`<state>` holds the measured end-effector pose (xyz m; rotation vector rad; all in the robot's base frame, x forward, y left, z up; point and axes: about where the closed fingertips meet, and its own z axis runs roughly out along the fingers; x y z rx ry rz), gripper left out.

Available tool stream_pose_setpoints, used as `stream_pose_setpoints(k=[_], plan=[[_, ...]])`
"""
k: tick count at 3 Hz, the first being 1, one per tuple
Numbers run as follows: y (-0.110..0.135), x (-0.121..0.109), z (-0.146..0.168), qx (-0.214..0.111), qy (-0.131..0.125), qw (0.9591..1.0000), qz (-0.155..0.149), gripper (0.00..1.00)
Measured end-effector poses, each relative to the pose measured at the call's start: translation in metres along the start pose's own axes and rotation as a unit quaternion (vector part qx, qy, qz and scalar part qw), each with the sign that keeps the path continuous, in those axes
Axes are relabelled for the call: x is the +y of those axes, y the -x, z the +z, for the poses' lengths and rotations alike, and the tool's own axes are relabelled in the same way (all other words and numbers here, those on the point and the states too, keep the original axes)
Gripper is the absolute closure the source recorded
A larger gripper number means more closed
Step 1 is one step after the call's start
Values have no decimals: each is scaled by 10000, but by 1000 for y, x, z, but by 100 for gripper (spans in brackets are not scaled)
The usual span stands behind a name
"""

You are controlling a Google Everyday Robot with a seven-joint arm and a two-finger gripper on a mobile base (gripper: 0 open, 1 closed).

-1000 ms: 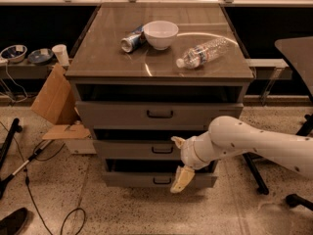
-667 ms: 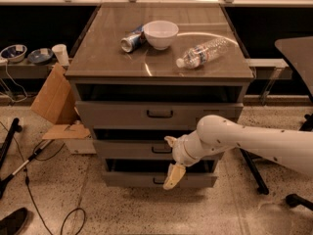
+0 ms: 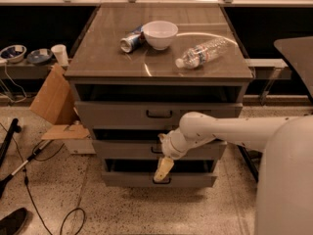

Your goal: Open middle drawer

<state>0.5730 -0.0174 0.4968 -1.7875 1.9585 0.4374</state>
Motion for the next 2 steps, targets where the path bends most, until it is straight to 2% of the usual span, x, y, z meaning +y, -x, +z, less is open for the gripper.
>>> stream_pose_setpoints(k=[1, 2], plan=[[-8, -23, 18, 247, -132, 9992, 278, 0], [-22, -46, 30, 482, -324, 9961, 662, 0]])
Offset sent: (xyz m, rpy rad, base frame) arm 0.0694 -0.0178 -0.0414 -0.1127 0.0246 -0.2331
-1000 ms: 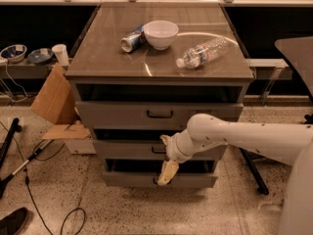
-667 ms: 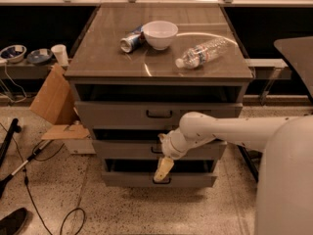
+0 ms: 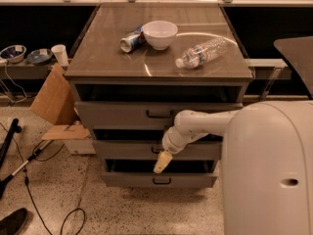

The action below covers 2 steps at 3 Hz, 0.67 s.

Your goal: Open middle drawer

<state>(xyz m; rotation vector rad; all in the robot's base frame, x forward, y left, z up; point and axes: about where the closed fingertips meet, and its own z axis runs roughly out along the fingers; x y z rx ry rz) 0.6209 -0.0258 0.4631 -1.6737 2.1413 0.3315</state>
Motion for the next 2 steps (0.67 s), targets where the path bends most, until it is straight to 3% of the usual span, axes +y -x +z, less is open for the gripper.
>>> stream_pose_setpoints(k=[1, 2], plan=[[-10, -11, 11, 214, -39, 9996, 167, 0], [-26, -6, 25, 432, 83, 9989, 159, 0]])
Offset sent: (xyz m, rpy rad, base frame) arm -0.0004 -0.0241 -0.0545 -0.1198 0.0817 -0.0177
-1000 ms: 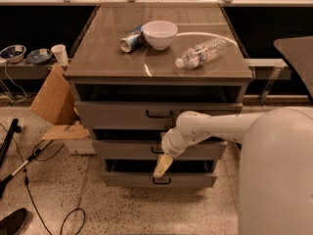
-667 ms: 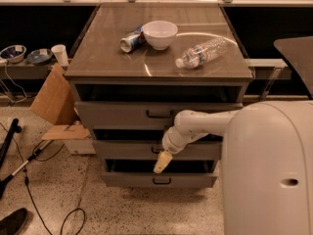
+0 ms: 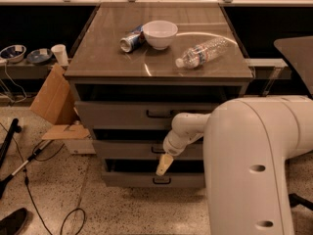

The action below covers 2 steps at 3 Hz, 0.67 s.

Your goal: Open middle drawer

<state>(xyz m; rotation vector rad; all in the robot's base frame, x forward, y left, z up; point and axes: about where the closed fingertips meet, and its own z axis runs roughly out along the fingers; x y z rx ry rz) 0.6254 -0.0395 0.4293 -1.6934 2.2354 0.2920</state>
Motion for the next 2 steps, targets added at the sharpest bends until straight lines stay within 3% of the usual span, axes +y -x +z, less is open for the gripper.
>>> stream_pose_setpoints(k=[2], plan=[[-23, 9, 16, 180, 114, 9998, 36, 0]])
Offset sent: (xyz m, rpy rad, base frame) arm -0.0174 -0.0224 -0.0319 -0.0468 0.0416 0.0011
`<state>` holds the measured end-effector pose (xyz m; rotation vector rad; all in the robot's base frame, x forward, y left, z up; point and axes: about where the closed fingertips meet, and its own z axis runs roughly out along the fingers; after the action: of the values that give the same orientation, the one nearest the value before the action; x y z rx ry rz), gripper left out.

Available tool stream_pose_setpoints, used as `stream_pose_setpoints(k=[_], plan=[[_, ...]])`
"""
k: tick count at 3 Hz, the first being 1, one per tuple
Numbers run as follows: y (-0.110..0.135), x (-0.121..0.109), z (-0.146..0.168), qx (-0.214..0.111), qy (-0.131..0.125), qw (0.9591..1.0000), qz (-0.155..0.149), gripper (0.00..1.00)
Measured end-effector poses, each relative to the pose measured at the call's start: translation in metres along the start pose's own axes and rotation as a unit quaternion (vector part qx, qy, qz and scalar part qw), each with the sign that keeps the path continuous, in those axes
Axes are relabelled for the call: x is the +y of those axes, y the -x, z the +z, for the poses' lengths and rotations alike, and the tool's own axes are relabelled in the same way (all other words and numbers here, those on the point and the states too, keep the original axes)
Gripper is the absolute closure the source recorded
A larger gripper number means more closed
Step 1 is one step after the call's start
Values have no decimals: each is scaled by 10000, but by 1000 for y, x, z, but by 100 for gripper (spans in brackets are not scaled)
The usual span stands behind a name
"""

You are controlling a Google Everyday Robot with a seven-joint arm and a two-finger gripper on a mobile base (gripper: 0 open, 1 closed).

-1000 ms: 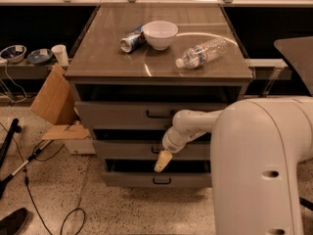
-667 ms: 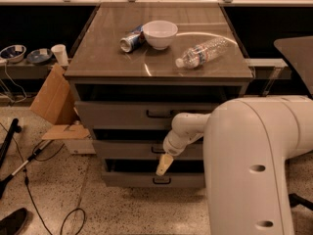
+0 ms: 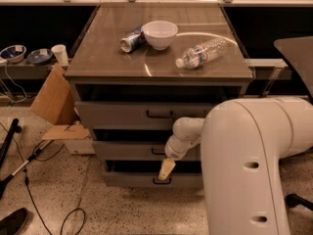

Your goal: Open middle drawer

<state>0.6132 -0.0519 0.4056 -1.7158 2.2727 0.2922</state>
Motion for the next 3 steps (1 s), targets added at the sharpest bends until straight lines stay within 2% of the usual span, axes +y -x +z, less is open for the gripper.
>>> stream_pose_setpoints(k=[1, 2, 3], plan=[[1, 0, -2, 0, 0, 10000, 0, 0], [-12, 12, -7, 215, 137, 9992, -307, 0], [-23, 29, -10, 477, 406, 9953, -740, 0]])
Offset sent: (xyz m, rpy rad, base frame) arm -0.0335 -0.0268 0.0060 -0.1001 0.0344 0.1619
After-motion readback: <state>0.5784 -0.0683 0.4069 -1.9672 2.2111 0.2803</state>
